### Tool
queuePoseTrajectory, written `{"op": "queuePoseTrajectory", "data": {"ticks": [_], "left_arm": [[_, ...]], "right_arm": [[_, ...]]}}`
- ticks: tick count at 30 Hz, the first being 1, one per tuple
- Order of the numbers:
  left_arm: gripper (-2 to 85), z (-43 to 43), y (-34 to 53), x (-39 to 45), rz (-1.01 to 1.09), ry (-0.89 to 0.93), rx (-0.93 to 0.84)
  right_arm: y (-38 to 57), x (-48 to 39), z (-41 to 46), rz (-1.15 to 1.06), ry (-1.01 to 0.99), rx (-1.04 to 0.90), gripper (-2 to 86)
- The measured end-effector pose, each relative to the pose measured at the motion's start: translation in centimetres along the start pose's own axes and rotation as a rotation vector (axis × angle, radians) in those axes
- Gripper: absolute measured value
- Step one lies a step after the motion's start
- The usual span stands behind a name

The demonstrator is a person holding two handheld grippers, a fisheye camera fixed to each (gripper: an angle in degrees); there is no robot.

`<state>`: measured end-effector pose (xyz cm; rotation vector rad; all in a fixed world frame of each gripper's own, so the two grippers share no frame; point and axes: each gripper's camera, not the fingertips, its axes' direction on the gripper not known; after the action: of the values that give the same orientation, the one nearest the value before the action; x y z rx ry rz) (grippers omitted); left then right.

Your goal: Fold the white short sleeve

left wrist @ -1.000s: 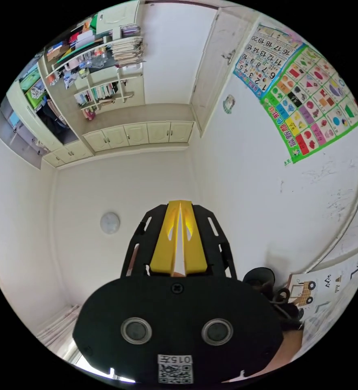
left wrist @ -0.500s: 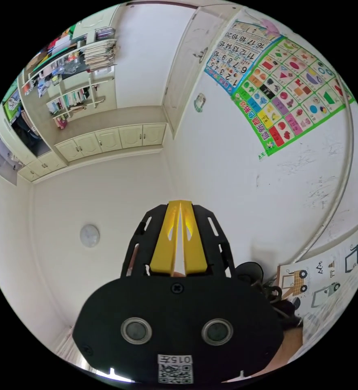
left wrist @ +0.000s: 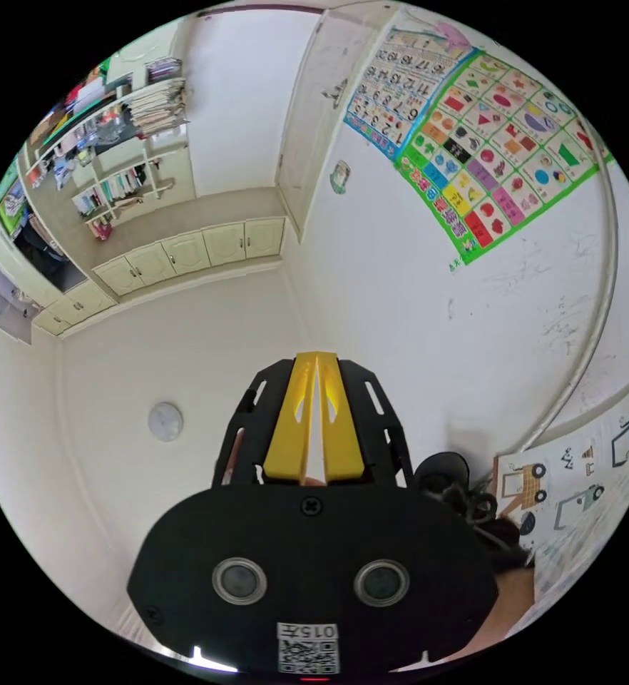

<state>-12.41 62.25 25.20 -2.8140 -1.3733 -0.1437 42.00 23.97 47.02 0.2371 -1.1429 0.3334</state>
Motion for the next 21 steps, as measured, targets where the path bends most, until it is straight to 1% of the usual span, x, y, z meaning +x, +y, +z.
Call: {"op": "queuePoseTrajectory", "data": {"ticks": [1, 4, 6, 7, 9, 11, 12, 13, 14, 15, 17, 18, 19, 20, 21], "left_arm": [[-0.9, 0.5, 0.6, -0.3, 0.015, 0.006, -0.022], [-0.8, 0.9, 2.0, -2.1, 0.023, 0.011, 0.003], [-0.8, 1.1, 2.5, -3.4, 0.006, 0.014, -0.006], [-0.7, 1.4, 2.9, -4.3, -0.007, 0.036, -0.017], [-0.4, 2.0, 3.4, -4.8, 0.044, 0.055, -0.047], [0.2, 3.2, 4.0, -5.0, 0.190, 0.005, -0.165], [0.4, 3.4, 4.1, -5.2, 0.238, -0.011, -0.212], [1.2, 3.7, 4.3, -5.8, 0.333, -0.063, -0.328], [2.1, 3.5, 4.5, -7.0, 0.421, -0.152, -0.461], [2.7, 3.1, 4.5, -7.9, 0.462, -0.210, -0.532], [5.0, -0.1, 5.2, -13.6, 0.564, -0.513, -0.861], [5.9, -1.4, 5.5, -15.6, 0.574, -0.605, -0.953], [7.5, -5.1, 6.1, -19.7, 0.550, -0.798, -1.134], [8.4, -9.8, 6.6, -23.6, 0.512, -0.987, -1.278], [8.8, -12.3, 6.8, -25.2, 0.504, -1.070, -1.328]], "right_arm": [[0.6, 0.7, 0.6, 0.042, -0.025, -0.014, -0.5], [1.8, 1.2, 3.0, 0.084, -0.059, -0.096, -0.5], [1.6, 1.1, 3.9, 0.044, -0.044, -0.113, -0.5], [1.3, 0.9, 4.2, 0.015, 0.022, -0.122, -0.5], [0.3, -0.4, 3.6, -0.086, 0.103, -0.100, -0.5], [-1.9, -3.9, 0.7, -0.253, 0.147, 0.009, -0.5], [-2.3, -5.0, -0.1, -0.310, 0.164, 0.031, -0.5], [-2.9, -7.3, -1.8, -0.422, 0.233, 0.062, -0.4], [-3.1, -9.3, -3.2, -0.514, 0.353, 0.075, -0.4], [-3.1, -10.1, -3.8, -0.555, 0.425, 0.076, -0.4], [-1.7, -11.7, -5.9, -0.704, 0.722, 0.086, -0.2], [-1.3, -11.7, -6.3, -0.723, 0.786, 0.095, -0.1], [-0.2, -11.3, -7.2, -0.752, 0.908, 0.112, 0.1], [0.8, -10.3, -7.9, -0.768, 1.033, 0.128, 0.5], [1.2, -9.5, -8.3, -0.763, 1.098, 0.139, 0.7]]}}
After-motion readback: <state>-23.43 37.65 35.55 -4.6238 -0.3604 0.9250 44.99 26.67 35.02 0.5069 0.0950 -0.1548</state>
